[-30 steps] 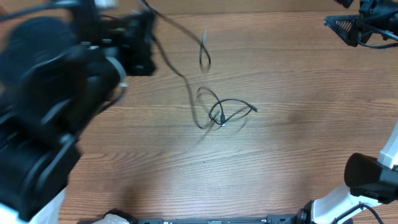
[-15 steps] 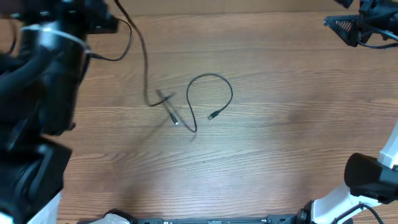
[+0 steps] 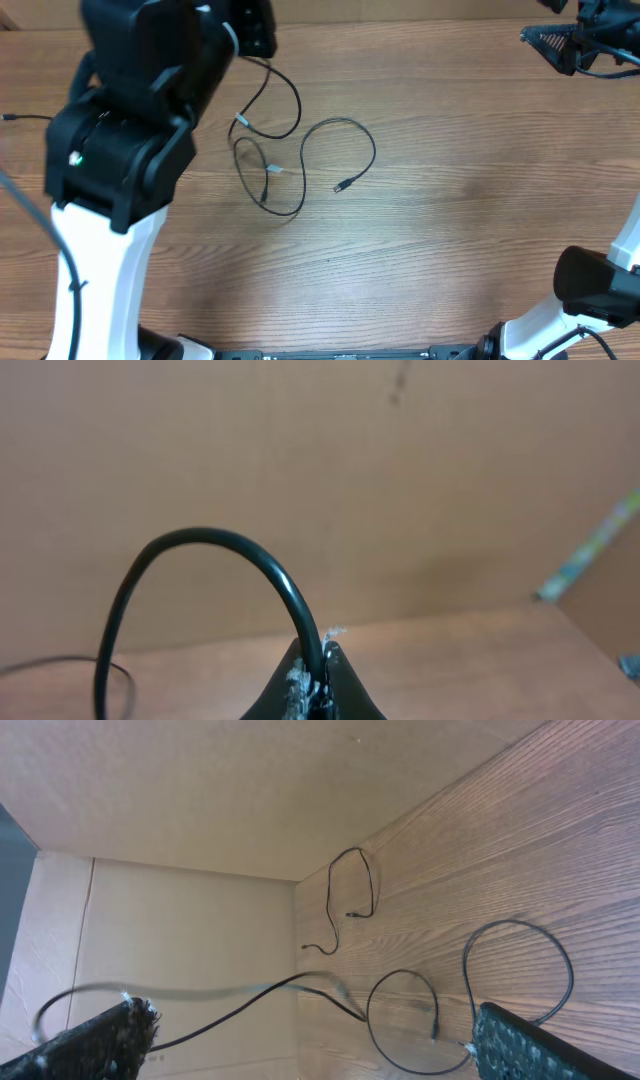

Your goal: Untangle cables

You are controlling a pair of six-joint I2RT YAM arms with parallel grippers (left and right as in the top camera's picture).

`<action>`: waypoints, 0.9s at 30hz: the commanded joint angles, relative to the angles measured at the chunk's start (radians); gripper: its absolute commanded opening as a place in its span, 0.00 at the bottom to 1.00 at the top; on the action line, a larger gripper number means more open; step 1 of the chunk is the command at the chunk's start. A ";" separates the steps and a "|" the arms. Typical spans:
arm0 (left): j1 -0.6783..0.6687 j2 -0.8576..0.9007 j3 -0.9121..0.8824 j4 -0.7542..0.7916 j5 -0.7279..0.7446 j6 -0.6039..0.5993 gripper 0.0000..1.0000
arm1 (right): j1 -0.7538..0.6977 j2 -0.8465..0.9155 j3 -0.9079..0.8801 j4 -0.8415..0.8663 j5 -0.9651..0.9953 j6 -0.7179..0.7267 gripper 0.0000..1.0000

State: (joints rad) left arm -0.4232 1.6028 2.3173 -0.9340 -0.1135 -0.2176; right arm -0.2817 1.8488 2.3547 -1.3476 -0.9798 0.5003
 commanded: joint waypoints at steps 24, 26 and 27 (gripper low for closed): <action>0.004 0.058 0.010 -0.290 -0.297 0.158 0.04 | -0.005 -0.005 0.007 0.003 0.004 -0.008 1.00; 0.004 0.058 0.010 -0.302 -0.376 0.158 0.04 | -0.005 -0.005 0.007 0.003 0.004 -0.008 1.00; 0.004 0.055 0.010 -0.296 -0.414 0.159 0.04 | -0.005 -0.005 0.007 0.003 0.004 -0.008 1.00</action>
State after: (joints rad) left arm -0.4232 1.6596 2.3177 -1.2385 -0.2573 -0.0963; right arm -0.2817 1.8488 2.3547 -1.3472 -0.9791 0.5003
